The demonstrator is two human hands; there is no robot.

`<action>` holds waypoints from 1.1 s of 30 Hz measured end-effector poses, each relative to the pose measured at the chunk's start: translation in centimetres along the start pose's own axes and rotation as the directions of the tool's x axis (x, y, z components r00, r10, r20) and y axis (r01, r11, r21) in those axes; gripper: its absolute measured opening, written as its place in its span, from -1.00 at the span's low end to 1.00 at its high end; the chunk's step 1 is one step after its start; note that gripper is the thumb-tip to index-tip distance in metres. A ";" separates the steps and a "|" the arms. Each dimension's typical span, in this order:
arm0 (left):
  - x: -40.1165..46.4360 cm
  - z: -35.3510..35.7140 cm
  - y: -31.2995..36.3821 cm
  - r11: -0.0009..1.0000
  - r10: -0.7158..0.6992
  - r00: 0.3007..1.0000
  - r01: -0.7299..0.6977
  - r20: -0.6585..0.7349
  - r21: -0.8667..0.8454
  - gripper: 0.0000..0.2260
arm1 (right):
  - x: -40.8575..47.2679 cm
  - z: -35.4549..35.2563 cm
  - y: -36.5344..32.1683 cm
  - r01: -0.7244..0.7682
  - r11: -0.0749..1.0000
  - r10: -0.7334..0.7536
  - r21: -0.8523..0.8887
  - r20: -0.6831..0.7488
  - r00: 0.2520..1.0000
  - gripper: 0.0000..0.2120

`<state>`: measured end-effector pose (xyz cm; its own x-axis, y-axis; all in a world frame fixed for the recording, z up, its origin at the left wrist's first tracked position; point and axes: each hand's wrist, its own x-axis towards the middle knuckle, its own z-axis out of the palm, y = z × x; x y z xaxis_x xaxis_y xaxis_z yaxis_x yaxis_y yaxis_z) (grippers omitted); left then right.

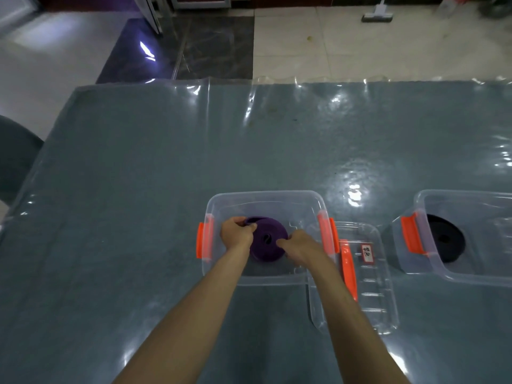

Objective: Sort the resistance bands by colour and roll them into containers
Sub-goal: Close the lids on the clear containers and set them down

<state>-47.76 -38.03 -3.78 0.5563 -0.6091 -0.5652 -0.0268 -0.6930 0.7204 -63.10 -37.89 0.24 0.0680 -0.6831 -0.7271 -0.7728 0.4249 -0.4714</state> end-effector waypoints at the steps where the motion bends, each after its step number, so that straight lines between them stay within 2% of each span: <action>1: -0.4 -0.2 0.4 0.999 0.017 1.000 -0.018 0.006 0.034 -0.72 | -0.5 0.1 -0.2 0.032 0.999 -0.033 -0.042 -0.026 0.999 -0.82; 4: -1.8 -1.3 1.3 0.976 0.091 0.992 -0.106 0.087 0.188 -0.65 | -2.8 0.2 -0.5 0.214 0.974 -0.225 -0.076 -0.219 0.949 -0.72; 6: -3.2 -2.4 1.9 0.922 0.170 0.969 -0.221 0.181 0.316 -0.69 | -5.0 -0.5 -0.1 0.364 0.931 -0.346 -0.025 -0.381 0.857 -0.69; 9: -6.0 -4.6 1.6 0.791 0.374 0.886 -0.459 0.275 0.405 -0.76 | -7.6 -1.9 2.2 0.504 0.863 -0.417 -0.021 -0.594 0.688 -0.75; 10: -7.2 -5.6 1.2 0.732 0.461 0.843 -0.538 0.279 0.418 -0.79 | -8.0 -2.3 3.4 0.521 0.853 -0.411 -0.022 -0.644 0.645 -0.78; 12: -9.5 -7.7 -0.1 0.559 0.647 0.719 -0.674 0.254 0.484 -0.87 | -8.3 -2.8 5.9 0.514 0.858 -0.358 0.008 -0.707 0.609 -0.82; 14: -11.1 -9.7 -1.8 0.401 0.781 0.583 -0.744 0.226 0.535 -0.91 | -7.5 -2.8 8.8 0.460 0.888 -0.297 0.029 -0.728 0.618 -0.84; 16: -11.8 -11.5 -4.2 0.332 0.826 0.527 -0.741 0.200 0.584 -0.88 | -5.9 -2.1 12.0 0.346 0.938 -0.227 0.019 -0.719 0.656 -0.87; 18: -11.9 -12.6 -7.1 0.293 0.832 0.523 -0.697 0.184 0.655 -0.79 | -4.1 -0.8 15.0 0.195 0.981 -0.150 -0.012 -0.687 0.711 -0.88; 20: -12.2 -13.3 -9.7 0.267 0.810 0.551 -0.651 0.201 0.711 -0.62 | -2.6 1.1 17.4 0.045 0.997 -0.072 -0.059 -0.645 0.760 -0.86; 22: -12.5 -13.9 -11.7 0.260 0.760 0.603 -0.624 0.243 0.737 -0.38 | -1.8 2.6 18.5 -0.024 0.993 -0.057 -0.114 -0.659 0.750 -0.83; 24: -13.0 -14.1 -12.8 0.244 0.728 0.625 -0.620 0.281 0.746 -0.21 | -1.5 2.7 18.5 -0.042 0.996 -0.021 -0.077 -0.668 0.744 -0.80; 27: -13.3 -14.0 -13.2 0.194 0.733 0.606 -0.621 0.308 0.759 -0.11 | -1.3 1.4 18.2 -0.055 0.998 0.026 -0.028 -0.617 0.786 -0.64; 30: -13.4 -14.0 -13.3 0.229 0.703 0.636 -0.626 0.318 0.746 -0.07 | -2.0 0.9 19.3 -0.076 0.997 0.057 -0.008 -0.585 0.809 -0.49; 33: -13.3 -14.1 -13.6 0.266 0.677 0.662 -0.627 0.322 0.732 -0.06 | -4.5 1.6 20.9 -0.020 0.999 0.046 0.047 -0.635 0.771 -0.53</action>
<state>-43.11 -15.08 -0.40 0.0832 -0.9964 -0.0158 -0.9641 -0.0845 0.2518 -78.57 -24.99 -7.10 -0.3838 -0.8845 -0.2652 -0.7434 0.4663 -0.4795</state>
